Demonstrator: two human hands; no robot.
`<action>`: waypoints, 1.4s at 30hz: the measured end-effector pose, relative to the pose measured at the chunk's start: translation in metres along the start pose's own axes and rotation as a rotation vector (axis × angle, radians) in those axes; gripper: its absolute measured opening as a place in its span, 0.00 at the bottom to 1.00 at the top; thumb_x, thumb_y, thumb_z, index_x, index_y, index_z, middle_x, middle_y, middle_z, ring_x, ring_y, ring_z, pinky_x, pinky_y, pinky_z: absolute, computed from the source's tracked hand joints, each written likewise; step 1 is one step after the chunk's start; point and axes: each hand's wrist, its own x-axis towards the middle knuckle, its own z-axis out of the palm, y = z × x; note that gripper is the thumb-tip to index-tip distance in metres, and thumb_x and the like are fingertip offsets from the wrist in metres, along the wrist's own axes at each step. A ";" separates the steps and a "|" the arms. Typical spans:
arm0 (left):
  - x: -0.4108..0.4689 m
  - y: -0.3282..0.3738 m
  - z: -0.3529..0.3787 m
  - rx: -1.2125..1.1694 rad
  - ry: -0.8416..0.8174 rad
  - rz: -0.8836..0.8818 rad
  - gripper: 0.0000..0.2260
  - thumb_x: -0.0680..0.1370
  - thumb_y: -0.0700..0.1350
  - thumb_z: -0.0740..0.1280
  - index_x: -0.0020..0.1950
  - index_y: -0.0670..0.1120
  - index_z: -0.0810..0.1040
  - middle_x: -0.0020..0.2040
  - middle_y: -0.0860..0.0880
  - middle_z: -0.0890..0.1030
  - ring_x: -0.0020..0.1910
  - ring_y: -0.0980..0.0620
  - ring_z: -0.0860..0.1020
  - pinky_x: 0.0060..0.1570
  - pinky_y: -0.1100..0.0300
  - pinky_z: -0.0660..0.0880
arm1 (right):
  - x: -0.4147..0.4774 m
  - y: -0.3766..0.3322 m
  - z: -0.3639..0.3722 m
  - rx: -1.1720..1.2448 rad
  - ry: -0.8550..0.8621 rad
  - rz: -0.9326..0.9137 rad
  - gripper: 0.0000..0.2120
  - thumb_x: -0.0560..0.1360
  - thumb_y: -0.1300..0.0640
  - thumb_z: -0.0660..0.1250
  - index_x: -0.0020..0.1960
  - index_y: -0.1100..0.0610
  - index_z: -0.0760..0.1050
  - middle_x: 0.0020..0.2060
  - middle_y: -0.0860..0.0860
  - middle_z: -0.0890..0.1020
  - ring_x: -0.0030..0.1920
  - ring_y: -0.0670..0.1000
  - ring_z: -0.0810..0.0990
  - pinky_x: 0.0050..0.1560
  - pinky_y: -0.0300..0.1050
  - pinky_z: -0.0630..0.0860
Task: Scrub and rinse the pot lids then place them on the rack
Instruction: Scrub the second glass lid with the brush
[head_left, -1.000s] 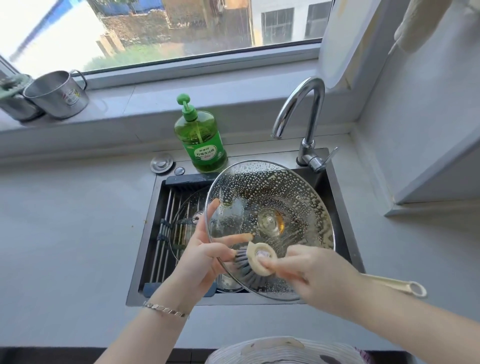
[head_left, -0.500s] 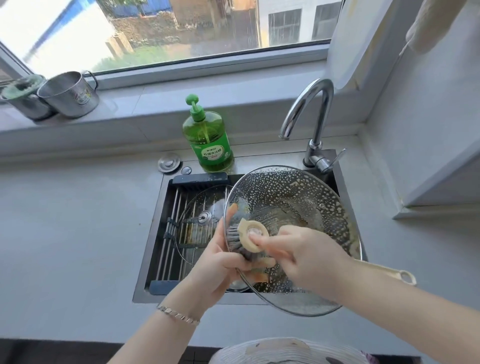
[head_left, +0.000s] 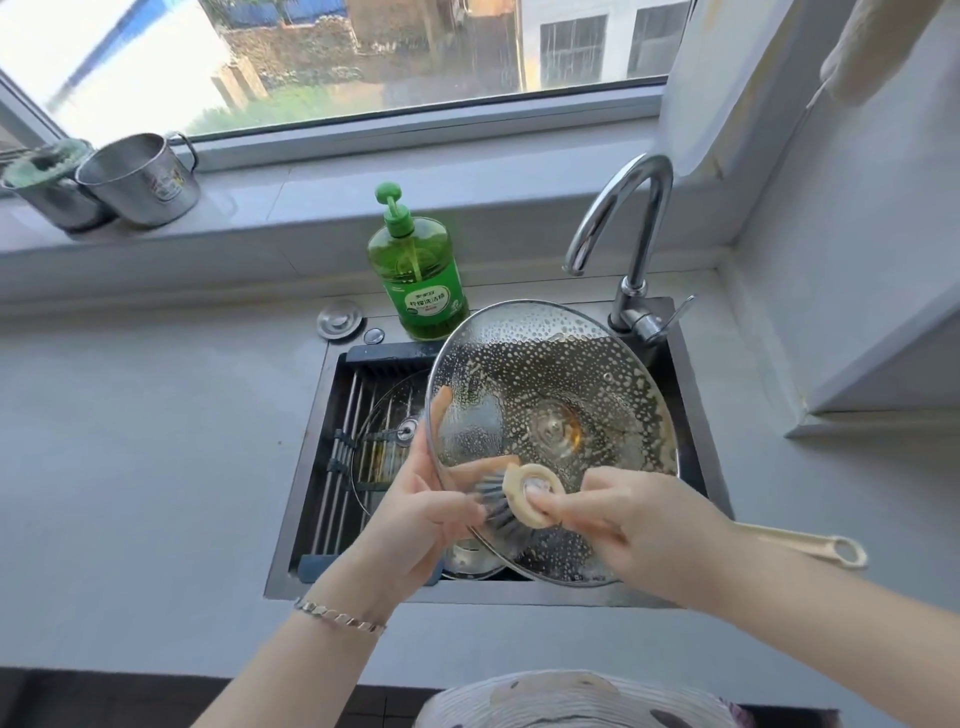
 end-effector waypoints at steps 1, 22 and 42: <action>0.001 -0.001 0.002 -0.019 -0.009 0.003 0.48 0.62 0.23 0.59 0.69 0.67 0.60 0.58 0.33 0.79 0.50 0.35 0.80 0.46 0.42 0.77 | 0.008 0.000 -0.001 -0.009 0.028 0.018 0.21 0.72 0.52 0.54 0.63 0.42 0.73 0.30 0.46 0.70 0.25 0.49 0.68 0.23 0.43 0.68; -0.006 0.008 -0.013 -0.180 0.060 0.029 0.47 0.61 0.20 0.57 0.66 0.66 0.68 0.56 0.29 0.78 0.45 0.31 0.81 0.36 0.45 0.80 | -0.022 0.041 -0.016 -0.231 0.062 0.112 0.21 0.76 0.57 0.59 0.64 0.36 0.69 0.30 0.43 0.65 0.29 0.50 0.72 0.27 0.44 0.72; 0.000 -0.001 -0.019 -0.272 0.047 -0.045 0.55 0.43 0.28 0.76 0.65 0.63 0.70 0.57 0.26 0.76 0.49 0.26 0.78 0.34 0.46 0.81 | -0.005 0.091 -0.032 1.238 0.442 1.034 0.16 0.71 0.45 0.67 0.45 0.59 0.71 0.30 0.53 0.77 0.17 0.40 0.55 0.14 0.30 0.51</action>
